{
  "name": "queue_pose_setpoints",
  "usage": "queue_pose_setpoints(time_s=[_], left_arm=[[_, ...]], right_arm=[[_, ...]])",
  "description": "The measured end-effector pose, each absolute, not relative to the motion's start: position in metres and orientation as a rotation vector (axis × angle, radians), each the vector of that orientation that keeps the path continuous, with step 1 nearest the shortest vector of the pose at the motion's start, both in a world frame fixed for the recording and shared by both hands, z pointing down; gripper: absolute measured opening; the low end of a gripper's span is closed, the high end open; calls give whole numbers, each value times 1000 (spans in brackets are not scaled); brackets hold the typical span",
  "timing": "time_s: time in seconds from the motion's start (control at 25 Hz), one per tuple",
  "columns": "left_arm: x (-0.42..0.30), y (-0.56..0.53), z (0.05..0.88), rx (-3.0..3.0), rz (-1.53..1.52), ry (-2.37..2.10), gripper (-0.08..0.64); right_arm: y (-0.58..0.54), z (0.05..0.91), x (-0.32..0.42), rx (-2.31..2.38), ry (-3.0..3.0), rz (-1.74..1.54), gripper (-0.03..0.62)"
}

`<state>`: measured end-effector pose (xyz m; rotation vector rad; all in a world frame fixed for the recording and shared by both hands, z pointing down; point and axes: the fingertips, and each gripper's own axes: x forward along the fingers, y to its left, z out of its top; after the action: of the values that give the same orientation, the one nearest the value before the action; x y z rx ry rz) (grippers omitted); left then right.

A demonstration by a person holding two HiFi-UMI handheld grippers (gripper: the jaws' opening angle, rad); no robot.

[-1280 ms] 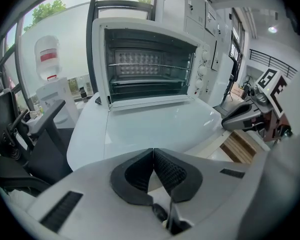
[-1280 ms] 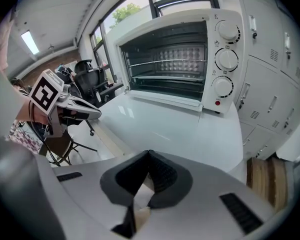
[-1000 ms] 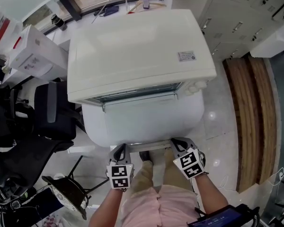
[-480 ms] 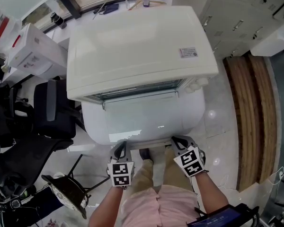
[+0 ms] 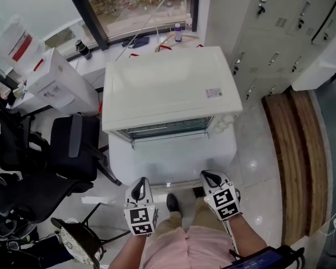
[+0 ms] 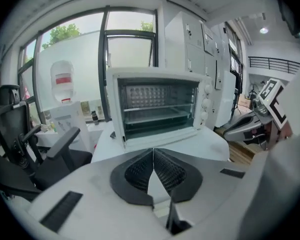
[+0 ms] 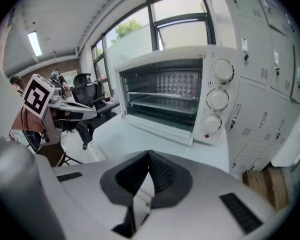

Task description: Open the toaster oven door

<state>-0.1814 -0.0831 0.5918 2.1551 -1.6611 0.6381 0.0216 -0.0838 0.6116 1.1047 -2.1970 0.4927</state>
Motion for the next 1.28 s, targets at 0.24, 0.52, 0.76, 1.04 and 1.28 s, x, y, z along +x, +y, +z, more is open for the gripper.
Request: queue_pose_setpoints(time_s=[0.24,0.52,0.76,1.04,1.28], left_arm=[[-178,-115,493,2243,408,-1825,14],[-164,-147,386,2376,176,-1940,14],[-155,-160,330,2436,21,-2016,14],[-141,-161,312,2490,-33,-2029,14],[-134,-158,318,2469,31,-1995,14]], right_arm=[[-119,512,10,1229,-2377,316,0],[-155,390,1,1373,-2571,76,0],[-161,331,-4,1449,-2651,-90,2],[-161,311,5,1509,-2675,-151,0],[-158,314,7,1503,-2665,-150,0]])
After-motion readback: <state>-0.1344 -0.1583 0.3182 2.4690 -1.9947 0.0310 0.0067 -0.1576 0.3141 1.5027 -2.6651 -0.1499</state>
